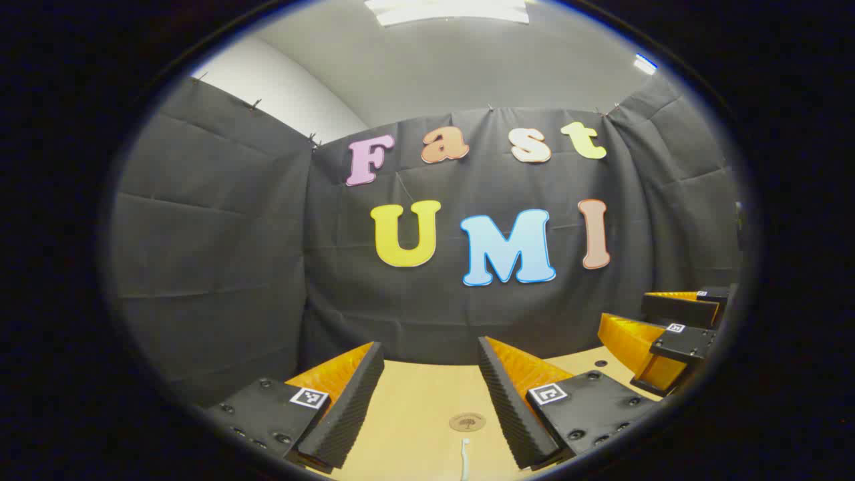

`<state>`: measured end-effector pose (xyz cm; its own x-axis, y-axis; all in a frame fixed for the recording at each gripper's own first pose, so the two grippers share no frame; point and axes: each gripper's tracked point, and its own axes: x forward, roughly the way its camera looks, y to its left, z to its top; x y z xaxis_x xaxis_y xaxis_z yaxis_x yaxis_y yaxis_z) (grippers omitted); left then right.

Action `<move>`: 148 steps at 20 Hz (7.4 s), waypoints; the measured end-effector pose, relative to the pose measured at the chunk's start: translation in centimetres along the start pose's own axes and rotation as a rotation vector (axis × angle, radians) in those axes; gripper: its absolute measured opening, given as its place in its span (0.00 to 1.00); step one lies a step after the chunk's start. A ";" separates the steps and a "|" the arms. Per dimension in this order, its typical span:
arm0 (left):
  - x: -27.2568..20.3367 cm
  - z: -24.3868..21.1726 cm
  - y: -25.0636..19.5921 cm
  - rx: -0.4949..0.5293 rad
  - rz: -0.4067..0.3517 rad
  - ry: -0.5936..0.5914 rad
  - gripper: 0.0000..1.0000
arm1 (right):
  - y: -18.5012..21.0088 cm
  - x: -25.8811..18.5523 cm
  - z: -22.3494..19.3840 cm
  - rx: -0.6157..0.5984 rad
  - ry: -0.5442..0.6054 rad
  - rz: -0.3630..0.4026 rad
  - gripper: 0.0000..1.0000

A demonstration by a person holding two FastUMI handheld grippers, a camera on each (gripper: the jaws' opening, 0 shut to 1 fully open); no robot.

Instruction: Put the toothbrush and toothpaste on the desktop into the cup, then pick up the cup and place it on the coaster on the desktop.

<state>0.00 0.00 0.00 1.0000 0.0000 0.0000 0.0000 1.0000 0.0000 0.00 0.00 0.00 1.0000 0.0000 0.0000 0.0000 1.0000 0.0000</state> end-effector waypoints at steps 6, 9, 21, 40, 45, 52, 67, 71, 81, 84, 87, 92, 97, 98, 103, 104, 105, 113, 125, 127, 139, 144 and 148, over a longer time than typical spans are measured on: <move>1.1 -1.3 1.5 0.014 0.016 0.024 0.93 | -0.2 0.7 -0.9 -0.006 0.013 -0.020 0.92; 1.6 -2.7 1.6 0.010 0.007 0.058 0.93 | -0.7 1.0 -1.6 -0.005 0.032 -0.041 0.92; 4.2 -13.4 -3.6 0.058 -0.188 0.299 0.94 | -2.3 2.1 -11.8 -0.003 0.311 -0.100 0.92; 7.1 -36.0 -5.8 0.104 -0.284 0.780 0.95 | -2.0 1.1 -32.8 0.137 0.922 -0.171 0.93; 6.4 -41.1 -4.9 0.112 -0.254 0.910 0.95 | -1.8 0.8 -36.1 0.155 1.041 -0.191 0.92; 6.2 -44.9 -4.9 0.126 -0.240 1.039 0.95 | -1.3 0.9 -39.5 0.181 1.160 -0.202 0.86; 5.8 -46.8 -5.6 0.095 -0.229 1.117 0.62 | -0.8 -0.1 -42.6 0.179 1.293 -0.184 0.59; 6.0 -46.9 -5.6 0.124 -0.217 1.134 0.21 | -0.9 0.1 -41.8 0.205 1.310 -0.177 0.31; 6.5 -46.4 -5.5 0.125 -0.209 1.114 0.09 | -1.5 0.6 -40.5 0.273 1.260 -0.158 0.21; 7.3 -45.3 -4.9 0.147 -0.210 1.061 0.10 | -2.0 1.1 -38.2 0.289 1.197 -0.152 0.20; 8.1 -43.8 -4.8 0.143 -0.219 1.026 0.09 | -2.6 2.2 -35.7 0.318 1.136 -0.154 0.20; 9.4 -41.6 -4.8 0.112 -0.213 0.985 0.09 | -3.2 4.3 -32.2 0.390 1.051 -0.161 0.20; 10.8 -39.6 -4.2 0.089 -0.202 0.948 0.09 | -3.8 8.1 -28.8 0.433 0.939 -0.158 0.20; 10.9 -39.2 -4.0 0.089 -0.199 0.942 0.09 | -4.0 9.0 -28.3 0.434 0.919 -0.158 0.20; 11.2 -38.6 -3.3 0.092 -0.191 0.929 0.09 | -4.9 14.1 -26.4 0.472 0.822 -0.172 0.19; 11.1 -38.5 -3.1 0.091 -0.191 0.930 0.09 | -5.2 15.2 -26.1 0.482 0.802 -0.179 0.20; 11.0 -38.5 -3.0 0.090 -0.190 0.931 0.09 | -5.4 16.4 -25.9 0.494 0.786 -0.187 0.20; 10.9 -38.5 -1.6 0.091 -0.174 0.945 0.09 | -6.8 22.5 -26.4 0.606 0.708 -0.266 0.20; 9.9 -36.9 -2.6 0.111 -0.174 0.952 0.09 | -5.5 25.7 -28.6 0.477 0.594 -0.249 0.20; 10.4 -36.4 -3.4 0.114 -0.175 0.953 0.09 | -5.3 25.4 -29.4 0.446 0.596 -0.245 0.20; 17.0 -34.6 -5.2 0.135 -0.199 0.860 0.09 | -4.4 20.7 -29.3 0.433 0.634 -0.210 0.46; 20.9 -35.1 -6.9 0.170 -0.245 0.762 0.09 | -6.1 18.8 -26.6 0.458 0.584 -0.221 0.46; 23.5 -35.3 -9.4 0.215 -0.300 0.682 0.09 | -8.5 16.6 -26.2 0.450 0.581 -0.250 0.49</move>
<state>23.50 -9.39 -35.31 0.7362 -0.2010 -0.6462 0.3403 0.9353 0.0969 16.59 -8.46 -26.23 0.8097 -0.1008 -0.5781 0.3496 0.8741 0.3372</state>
